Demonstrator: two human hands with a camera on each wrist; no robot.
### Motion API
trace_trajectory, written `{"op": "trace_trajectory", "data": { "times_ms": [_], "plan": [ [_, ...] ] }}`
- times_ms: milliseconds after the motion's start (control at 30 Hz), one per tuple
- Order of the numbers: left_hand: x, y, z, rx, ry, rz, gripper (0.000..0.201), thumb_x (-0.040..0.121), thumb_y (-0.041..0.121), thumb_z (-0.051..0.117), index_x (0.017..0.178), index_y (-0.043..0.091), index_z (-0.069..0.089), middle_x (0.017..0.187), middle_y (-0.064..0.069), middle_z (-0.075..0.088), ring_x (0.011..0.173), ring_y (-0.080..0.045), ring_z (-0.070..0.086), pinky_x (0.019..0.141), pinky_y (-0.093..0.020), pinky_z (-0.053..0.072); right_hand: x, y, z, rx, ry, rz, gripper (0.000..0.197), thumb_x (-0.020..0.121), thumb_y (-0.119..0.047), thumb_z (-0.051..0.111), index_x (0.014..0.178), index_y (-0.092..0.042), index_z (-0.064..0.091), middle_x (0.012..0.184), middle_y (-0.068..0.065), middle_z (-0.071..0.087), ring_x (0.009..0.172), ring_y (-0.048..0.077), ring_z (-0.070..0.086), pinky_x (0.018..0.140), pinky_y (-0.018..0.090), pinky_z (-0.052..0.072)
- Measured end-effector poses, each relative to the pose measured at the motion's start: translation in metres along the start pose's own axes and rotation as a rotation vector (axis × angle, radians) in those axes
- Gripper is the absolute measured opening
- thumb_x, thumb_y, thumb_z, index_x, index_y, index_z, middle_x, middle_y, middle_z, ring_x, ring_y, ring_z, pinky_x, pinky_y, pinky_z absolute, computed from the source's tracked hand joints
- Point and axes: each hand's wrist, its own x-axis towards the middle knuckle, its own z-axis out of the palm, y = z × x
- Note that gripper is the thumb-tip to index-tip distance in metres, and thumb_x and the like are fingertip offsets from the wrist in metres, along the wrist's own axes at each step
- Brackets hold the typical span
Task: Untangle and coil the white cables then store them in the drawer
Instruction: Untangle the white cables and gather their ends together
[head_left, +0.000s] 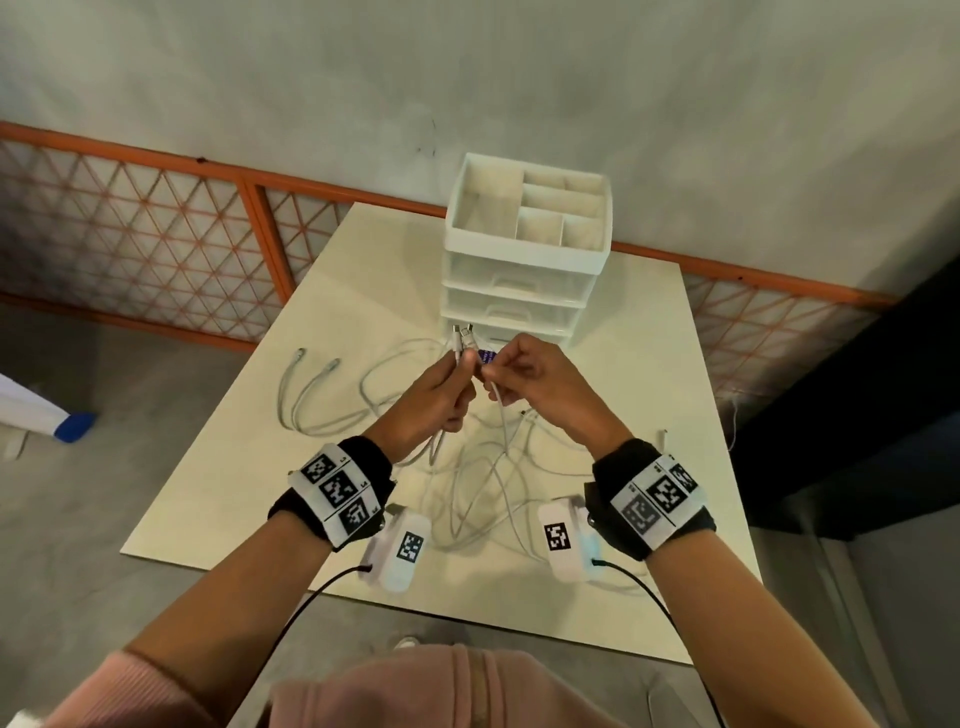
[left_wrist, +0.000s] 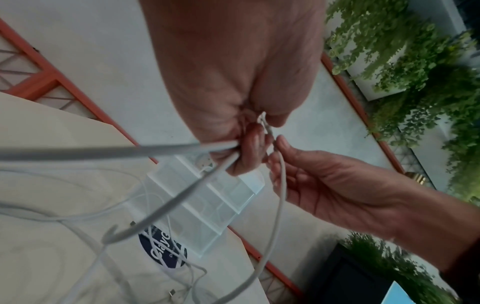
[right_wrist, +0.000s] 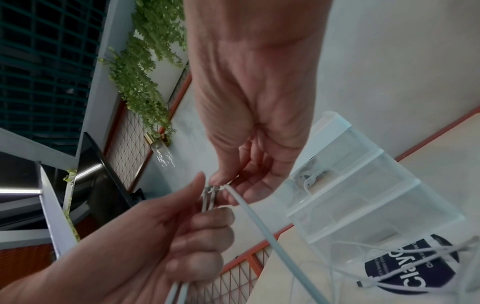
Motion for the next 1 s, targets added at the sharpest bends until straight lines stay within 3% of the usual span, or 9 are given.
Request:
{"op": "trace_trajectory", "data": {
  "times_ms": [233, 333, 433, 533, 600, 667, 767, 900, 1000],
  "plan": [
    [0.008, 0.000, 0.000, -0.043, 0.088, 0.073, 0.036, 0.100, 0.040, 0.033, 0.085, 0.011, 0.047, 0.060, 0.006, 0.038, 0.043, -0.003, 0.027, 0.044, -0.017, 0.026, 0.004, -0.004, 0.012, 0.073, 0.090, 0.018, 0.031, 0.078, -0.014, 0.076, 0.083, -0.010, 0.046, 0.077, 0.011, 0.063, 0.071, 0.023, 0.065, 0.064, 0.025, 0.055],
    [0.009, 0.006, -0.004, -0.030, 0.139, 0.134, 0.039, 0.101, 0.040, 0.029, 0.080, 0.014, 0.049, 0.059, 0.013, 0.047, 0.050, -0.003, 0.040, 0.053, -0.015, 0.037, 0.006, -0.004, 0.016, 0.000, -0.062, 0.095, 0.051, 0.070, -0.017, 0.083, 0.102, -0.013, 0.043, 0.093, 0.005, 0.060, 0.076, 0.020, 0.063, 0.072, 0.034, 0.057],
    [0.011, 0.019, -0.007, -0.255, 0.017, 0.139, 0.041, 0.100, 0.042, 0.024, 0.074, 0.017, 0.043, 0.078, 0.003, 0.054, 0.069, -0.009, 0.050, 0.068, -0.023, 0.043, 0.009, -0.002, 0.027, -0.126, -0.332, 0.113, 0.074, 0.070, -0.019, 0.083, 0.130, -0.013, 0.040, 0.113, 0.002, 0.058, 0.084, 0.018, 0.064, 0.065, 0.030, 0.055],
    [0.010, 0.036, -0.011, -0.430, -0.083, 0.177, 0.043, 0.101, 0.040, 0.016, 0.070, 0.017, 0.037, 0.070, 0.002, 0.055, 0.069, -0.010, 0.054, 0.072, -0.022, 0.043, 0.013, 0.000, 0.039, -0.276, -0.486, 0.094, 0.034, 0.081, -0.027, 0.074, 0.111, -0.019, 0.061, 0.100, -0.010, 0.068, 0.081, 0.012, 0.059, 0.060, 0.021, 0.050],
    [0.009, 0.045, -0.016, -0.485, -0.135, 0.219, 0.044, 0.100, 0.041, 0.014, 0.070, 0.017, 0.036, 0.060, 0.004, 0.045, 0.057, -0.013, 0.048, 0.063, -0.023, 0.046, 0.015, 0.005, 0.043, -0.293, -0.519, 0.060, 0.007, 0.087, -0.026, 0.067, 0.092, -0.023, 0.068, 0.092, -0.014, 0.068, 0.083, 0.006, 0.058, 0.065, 0.016, 0.046],
    [0.007, 0.051, -0.023, -0.495, -0.146, 0.242, 0.044, 0.100, 0.044, 0.013, 0.069, 0.019, 0.034, 0.055, 0.007, 0.032, 0.045, -0.007, 0.030, 0.045, -0.019, 0.035, 0.021, 0.018, 0.038, -0.459, -0.452, 0.008, 0.016, 0.085, -0.034, 0.068, 0.083, -0.019, 0.074, 0.095, 0.000, 0.059, 0.093, 0.012, 0.053, 0.082, 0.023, 0.041],
    [0.001, 0.058, -0.040, -0.409, -0.074, 0.259, 0.043, 0.100, 0.045, 0.014, 0.067, 0.021, 0.029, 0.055, 0.010, 0.022, 0.045, -0.004, 0.014, 0.038, -0.016, 0.015, 0.025, 0.039, 0.016, -0.803, -0.224, 0.006, 0.028, 0.080, -0.046, 0.069, 0.078, -0.018, 0.074, 0.096, -0.003, 0.038, 0.094, 0.017, 0.034, 0.086, 0.032, 0.025],
    [-0.005, 0.053, -0.058, -0.053, 0.067, 0.236, 0.040, 0.097, 0.049, 0.032, 0.067, 0.021, 0.027, 0.054, 0.010, 0.022, 0.047, -0.008, 0.014, 0.041, -0.022, 0.013, 0.017, 0.048, -0.019, -0.853, 0.053, 0.037, 0.029, 0.073, -0.048, 0.074, 0.072, -0.020, 0.065, 0.102, -0.006, 0.042, 0.100, 0.017, 0.034, 0.084, 0.031, 0.019],
    [-0.002, 0.033, -0.060, 0.349, 0.052, 0.177, 0.028, 0.083, 0.040, 0.067, 0.079, 0.017, 0.051, 0.047, 0.011, 0.031, 0.042, -0.007, 0.022, 0.042, -0.018, 0.019, 0.020, 0.030, -0.032, -0.684, 0.079, -0.043, 0.028, 0.068, -0.036, 0.082, 0.068, -0.012, 0.066, 0.094, -0.003, 0.056, 0.095, 0.017, 0.044, 0.084, 0.032, 0.026]
  ]
}}
